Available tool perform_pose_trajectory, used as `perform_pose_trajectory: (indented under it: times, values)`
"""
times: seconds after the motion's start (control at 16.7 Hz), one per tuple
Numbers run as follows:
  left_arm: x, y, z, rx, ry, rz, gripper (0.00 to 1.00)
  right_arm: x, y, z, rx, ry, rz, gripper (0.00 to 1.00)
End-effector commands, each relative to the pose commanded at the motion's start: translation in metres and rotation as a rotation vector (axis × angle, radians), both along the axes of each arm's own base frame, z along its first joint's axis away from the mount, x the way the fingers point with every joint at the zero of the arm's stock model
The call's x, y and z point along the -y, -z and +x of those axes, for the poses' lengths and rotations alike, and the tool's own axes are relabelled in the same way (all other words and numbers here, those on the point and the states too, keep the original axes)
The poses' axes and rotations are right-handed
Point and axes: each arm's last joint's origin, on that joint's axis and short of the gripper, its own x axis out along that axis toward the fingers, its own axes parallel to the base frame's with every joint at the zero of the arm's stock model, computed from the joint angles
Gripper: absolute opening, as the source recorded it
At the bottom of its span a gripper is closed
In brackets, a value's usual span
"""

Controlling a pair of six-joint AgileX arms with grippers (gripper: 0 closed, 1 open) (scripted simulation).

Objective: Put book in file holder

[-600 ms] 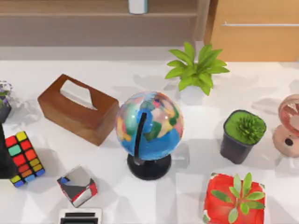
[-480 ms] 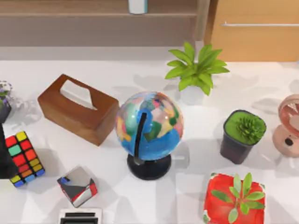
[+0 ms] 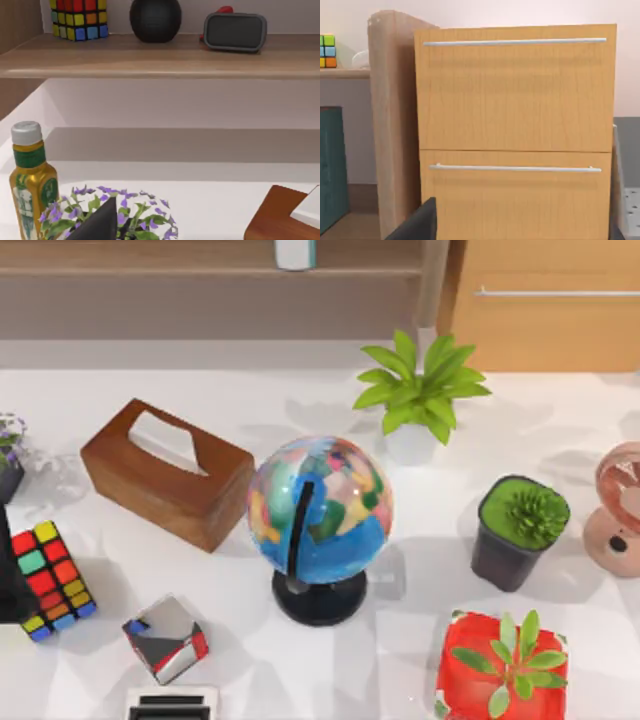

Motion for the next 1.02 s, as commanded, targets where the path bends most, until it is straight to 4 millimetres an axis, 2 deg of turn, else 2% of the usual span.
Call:
perform_pose_trajectory:
  times: [0.12, 0.24, 0.36, 0.42, 0.54, 0.72, 0.9, 1.02]
  values:
    - [0.000, 0.000, 0.000, 0.000, 0.000, 0.000, 1.00, -0.015, -0.042, 0.020, 0.046, -0.032, 0.018, 1.00]
    - [0.000, 0.000, 0.000, 0.000, 0.000, 0.000, 1.00, -0.039, -0.075, 0.052, 0.055, -0.055, 0.032, 1.00]
    - [0.000, 0.000, 0.000, 0.000, 0.000, 0.000, 1.00, -0.075, -0.093, 0.096, 0.027, -0.066, 0.034, 1.00]
    - [0.000, 0.000, 0.000, 0.000, 0.000, 0.000, 1.00, -0.097, -0.095, 0.120, 0.003, -0.066, 0.030, 1.00]
    - [0.000, 0.000, 0.000, 0.000, 0.000, 0.000, 1.00, -0.147, -0.085, 0.167, -0.054, -0.059, 0.013, 1.00]
    - [0.000, 0.000, 0.000, 0.000, 0.000, 0.000, 1.00, -0.223, -0.045, 0.227, -0.137, -0.027, -0.020, 1.00]
    - [0.000, 0.000, 0.000, 0.000, 0.000, 0.000, 1.00, -0.283, 0.004, 0.266, -0.188, 0.023, -0.040, 1.00]
    - [0.000, 0.000, 0.000, 0.000, 0.000, 0.000, 1.00, -0.309, 0.032, 0.282, -0.208, 0.059, -0.044, 1.00]
